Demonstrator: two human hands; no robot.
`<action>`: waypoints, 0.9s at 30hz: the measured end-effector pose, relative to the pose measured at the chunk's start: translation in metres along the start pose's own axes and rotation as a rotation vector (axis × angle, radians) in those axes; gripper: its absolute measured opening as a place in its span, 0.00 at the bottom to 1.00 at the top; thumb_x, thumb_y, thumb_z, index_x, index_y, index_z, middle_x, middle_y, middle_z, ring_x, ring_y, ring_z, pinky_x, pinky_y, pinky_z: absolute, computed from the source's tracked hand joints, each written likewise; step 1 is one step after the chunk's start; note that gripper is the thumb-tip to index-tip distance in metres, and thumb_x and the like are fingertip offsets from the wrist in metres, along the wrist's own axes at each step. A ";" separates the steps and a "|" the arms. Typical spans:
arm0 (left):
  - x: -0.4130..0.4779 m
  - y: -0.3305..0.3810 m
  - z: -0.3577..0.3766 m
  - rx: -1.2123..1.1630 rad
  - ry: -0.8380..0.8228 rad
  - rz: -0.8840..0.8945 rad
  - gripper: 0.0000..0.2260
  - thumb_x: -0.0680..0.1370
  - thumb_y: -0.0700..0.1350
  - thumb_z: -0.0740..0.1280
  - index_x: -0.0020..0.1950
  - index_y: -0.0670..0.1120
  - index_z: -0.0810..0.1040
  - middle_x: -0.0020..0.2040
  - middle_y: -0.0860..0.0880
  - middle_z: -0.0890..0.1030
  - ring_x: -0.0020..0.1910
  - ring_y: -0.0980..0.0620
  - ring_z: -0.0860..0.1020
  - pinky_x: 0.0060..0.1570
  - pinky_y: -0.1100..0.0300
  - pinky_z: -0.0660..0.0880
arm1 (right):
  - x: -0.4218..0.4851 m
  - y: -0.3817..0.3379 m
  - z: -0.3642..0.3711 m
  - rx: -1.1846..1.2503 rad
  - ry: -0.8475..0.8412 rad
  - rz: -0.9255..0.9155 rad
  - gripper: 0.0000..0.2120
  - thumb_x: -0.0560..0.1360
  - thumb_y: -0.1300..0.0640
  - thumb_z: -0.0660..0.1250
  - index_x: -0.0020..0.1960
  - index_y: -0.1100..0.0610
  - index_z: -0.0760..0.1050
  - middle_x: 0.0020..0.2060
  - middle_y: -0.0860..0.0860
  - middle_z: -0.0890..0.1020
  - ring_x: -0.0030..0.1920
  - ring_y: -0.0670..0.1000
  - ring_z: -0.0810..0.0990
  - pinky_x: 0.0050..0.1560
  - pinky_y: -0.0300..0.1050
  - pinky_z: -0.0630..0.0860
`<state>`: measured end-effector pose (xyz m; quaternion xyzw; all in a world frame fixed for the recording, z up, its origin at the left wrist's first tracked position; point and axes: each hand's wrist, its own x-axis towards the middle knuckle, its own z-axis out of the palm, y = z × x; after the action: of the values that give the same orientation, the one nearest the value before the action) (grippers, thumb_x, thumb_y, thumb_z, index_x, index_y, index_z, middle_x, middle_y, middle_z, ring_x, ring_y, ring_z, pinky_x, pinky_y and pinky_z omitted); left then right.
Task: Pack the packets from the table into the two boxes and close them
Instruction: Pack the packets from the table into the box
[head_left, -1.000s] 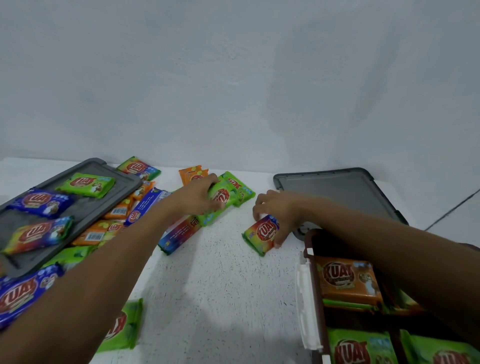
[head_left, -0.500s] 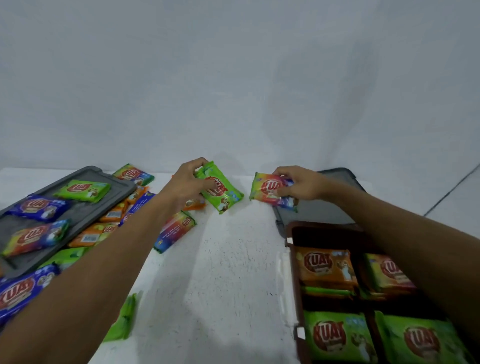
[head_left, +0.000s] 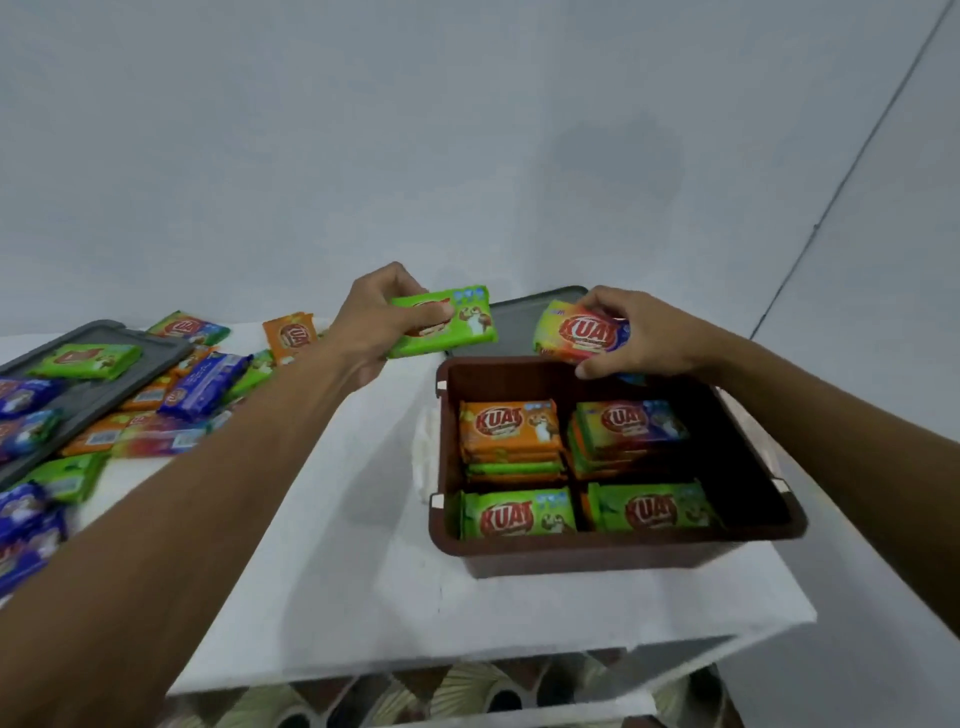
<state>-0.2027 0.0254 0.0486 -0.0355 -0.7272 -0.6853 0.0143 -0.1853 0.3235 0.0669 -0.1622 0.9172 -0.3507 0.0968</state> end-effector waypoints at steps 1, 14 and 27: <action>-0.007 0.001 0.008 0.043 -0.033 0.031 0.15 0.67 0.35 0.77 0.35 0.44 0.70 0.43 0.39 0.79 0.39 0.44 0.82 0.32 0.58 0.77 | -0.010 0.004 -0.001 -0.050 -0.030 -0.018 0.30 0.64 0.51 0.80 0.61 0.48 0.70 0.53 0.48 0.79 0.49 0.48 0.81 0.47 0.42 0.79; -0.063 -0.008 0.088 0.998 -0.793 0.136 0.08 0.75 0.47 0.73 0.53 0.47 0.83 0.44 0.49 0.81 0.44 0.50 0.79 0.48 0.54 0.75 | -0.073 0.034 0.019 -0.677 -0.555 -0.049 0.20 0.76 0.40 0.65 0.63 0.48 0.78 0.57 0.45 0.81 0.53 0.45 0.78 0.57 0.43 0.75; -0.084 -0.023 0.084 1.383 -0.786 0.275 0.09 0.79 0.51 0.63 0.57 0.56 0.80 0.52 0.58 0.81 0.51 0.57 0.78 0.49 0.53 0.76 | -0.092 0.050 0.035 -0.830 -0.243 -0.223 0.16 0.81 0.43 0.56 0.66 0.41 0.73 0.62 0.40 0.78 0.59 0.43 0.76 0.56 0.43 0.76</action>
<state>-0.1183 0.1053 0.0144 -0.3460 -0.9277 -0.0099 -0.1397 -0.1016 0.3708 0.0136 -0.3252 0.9392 0.0606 0.0922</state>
